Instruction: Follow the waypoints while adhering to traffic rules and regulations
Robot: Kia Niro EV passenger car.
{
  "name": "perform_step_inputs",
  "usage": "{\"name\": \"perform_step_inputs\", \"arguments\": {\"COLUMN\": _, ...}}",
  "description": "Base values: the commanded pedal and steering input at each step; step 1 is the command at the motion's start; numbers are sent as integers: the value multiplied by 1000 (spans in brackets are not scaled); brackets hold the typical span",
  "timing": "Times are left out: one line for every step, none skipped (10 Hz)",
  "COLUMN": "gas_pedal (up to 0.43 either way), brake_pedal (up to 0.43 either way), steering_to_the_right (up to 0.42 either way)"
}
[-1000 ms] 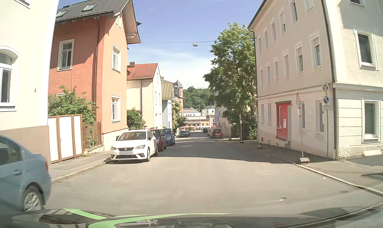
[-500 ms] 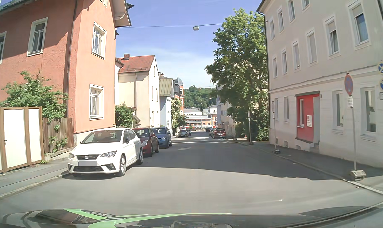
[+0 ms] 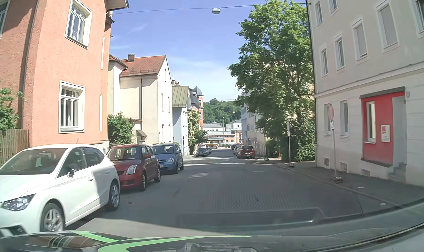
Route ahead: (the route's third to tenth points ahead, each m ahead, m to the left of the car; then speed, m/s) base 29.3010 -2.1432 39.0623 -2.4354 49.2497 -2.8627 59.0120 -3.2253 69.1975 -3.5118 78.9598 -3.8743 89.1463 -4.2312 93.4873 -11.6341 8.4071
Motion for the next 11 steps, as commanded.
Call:
{"name": "perform_step_inputs", "arguments": {"gas_pedal": 0, "brake_pedal": 0, "steering_to_the_right": -4}}
{"name": "perform_step_inputs", "arguments": {"gas_pedal": 0, "brake_pedal": 0, "steering_to_the_right": -4}}
{"name": "perform_step_inputs", "arguments": {"gas_pedal": 0, "brake_pedal": 0, "steering_to_the_right": -4}}
{"name": "perform_step_inputs", "arguments": {"gas_pedal": 0, "brake_pedal": 0, "steering_to_the_right": -4}}
{"name": "perform_step_inputs", "arguments": {"gas_pedal": 0, "brake_pedal": 0, "steering_to_the_right": -4}}
{"name": "perform_step_inputs", "arguments": {"gas_pedal": 0, "brake_pedal": 0, "steering_to_the_right": -4}}
{"name": "perform_step_inputs", "arguments": {"gas_pedal": 0, "brake_pedal": 0, "steering_to_the_right": -4}}
{"name": "perform_step_inputs", "arguments": {"gas_pedal": 0, "brake_pedal": 0, "steering_to_the_right": -4}}
{"name": "perform_step_inputs", "arguments": {"gas_pedal": 0, "brake_pedal": 0, "steering_to_the_right": -4}}
{"name": "perform_step_inputs", "arguments": {"gas_pedal": 0, "brake_pedal": 0, "steering_to_the_right": -4}}
{"name": "perform_step_inputs", "arguments": {"gas_pedal": 0, "brake_pedal": 0, "steering_to_the_right": -4}}
